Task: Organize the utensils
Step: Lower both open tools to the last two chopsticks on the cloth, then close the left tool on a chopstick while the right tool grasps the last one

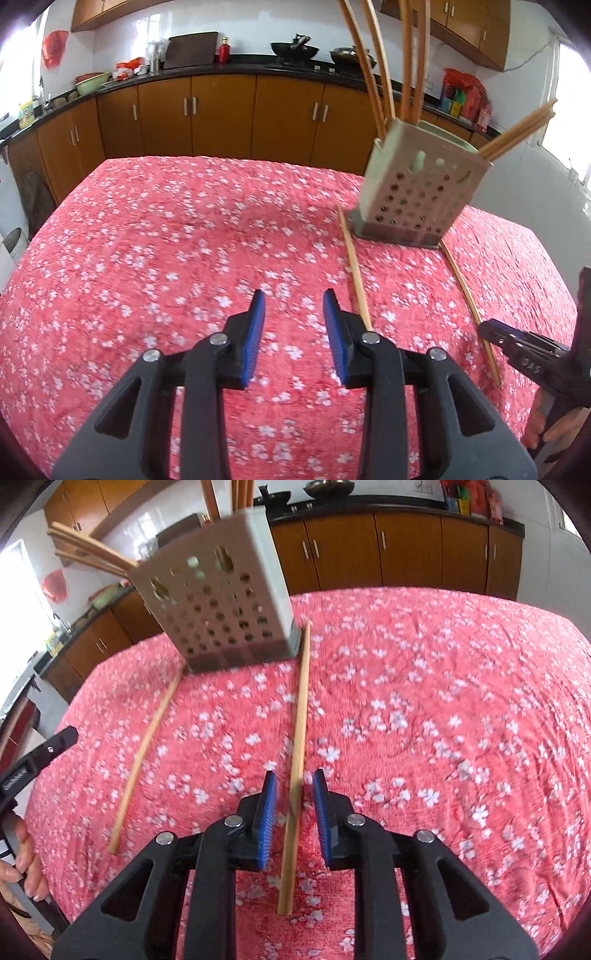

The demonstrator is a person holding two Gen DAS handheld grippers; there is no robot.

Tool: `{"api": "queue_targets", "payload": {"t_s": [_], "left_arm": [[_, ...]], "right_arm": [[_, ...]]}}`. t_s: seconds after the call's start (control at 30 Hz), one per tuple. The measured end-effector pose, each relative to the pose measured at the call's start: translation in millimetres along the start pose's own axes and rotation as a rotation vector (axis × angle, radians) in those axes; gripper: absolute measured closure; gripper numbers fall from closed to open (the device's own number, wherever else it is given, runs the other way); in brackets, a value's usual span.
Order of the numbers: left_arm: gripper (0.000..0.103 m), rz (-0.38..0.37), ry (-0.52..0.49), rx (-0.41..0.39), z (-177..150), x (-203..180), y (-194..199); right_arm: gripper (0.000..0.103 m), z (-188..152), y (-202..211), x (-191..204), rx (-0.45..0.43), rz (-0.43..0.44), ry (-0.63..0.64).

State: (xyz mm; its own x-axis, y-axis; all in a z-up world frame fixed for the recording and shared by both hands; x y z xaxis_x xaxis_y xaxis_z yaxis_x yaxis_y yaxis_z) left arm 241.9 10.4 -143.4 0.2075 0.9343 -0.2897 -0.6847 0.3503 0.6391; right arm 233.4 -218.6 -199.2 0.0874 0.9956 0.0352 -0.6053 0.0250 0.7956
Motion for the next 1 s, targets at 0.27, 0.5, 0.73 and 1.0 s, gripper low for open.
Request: {"api": "queue_targets", "payload": {"t_s": [0.27,0.5,0.73,1.0], "left_arm": [[0.068,-0.05,-0.042,0.043,-6,-24,-17],[0.068,-0.082,-0.073,0.087,-14,-43,-36],[0.076,-0.036,-0.092,0.145,-24,-44,-62],[0.095,0.051,-0.085,0.141,-20,-28,-75]], "right_arm": [[0.095,4,-8,-22,-0.015,-0.073,-0.036],[0.095,7,-9,-52,-0.01,-0.112,-0.093],[0.095,8,-11,-61,-0.017,-0.124,-0.079],[0.095,5,-8,-54,-0.022,-0.131,-0.064]]}}
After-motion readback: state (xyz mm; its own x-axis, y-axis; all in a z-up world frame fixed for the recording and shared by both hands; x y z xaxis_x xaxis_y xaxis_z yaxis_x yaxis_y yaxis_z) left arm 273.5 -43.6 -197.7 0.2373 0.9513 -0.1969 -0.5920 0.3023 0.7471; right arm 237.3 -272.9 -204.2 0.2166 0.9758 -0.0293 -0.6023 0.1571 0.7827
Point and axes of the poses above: each gripper's, at about its wrist camera, not at the fingertips, and y roughly against the way its jaws point, x to its left, z to its top, the point moved 10 cm from there along -y, roughly the way its jaws point, and after that the axes turned 14 degrees about -z, right-handed, at the moved point
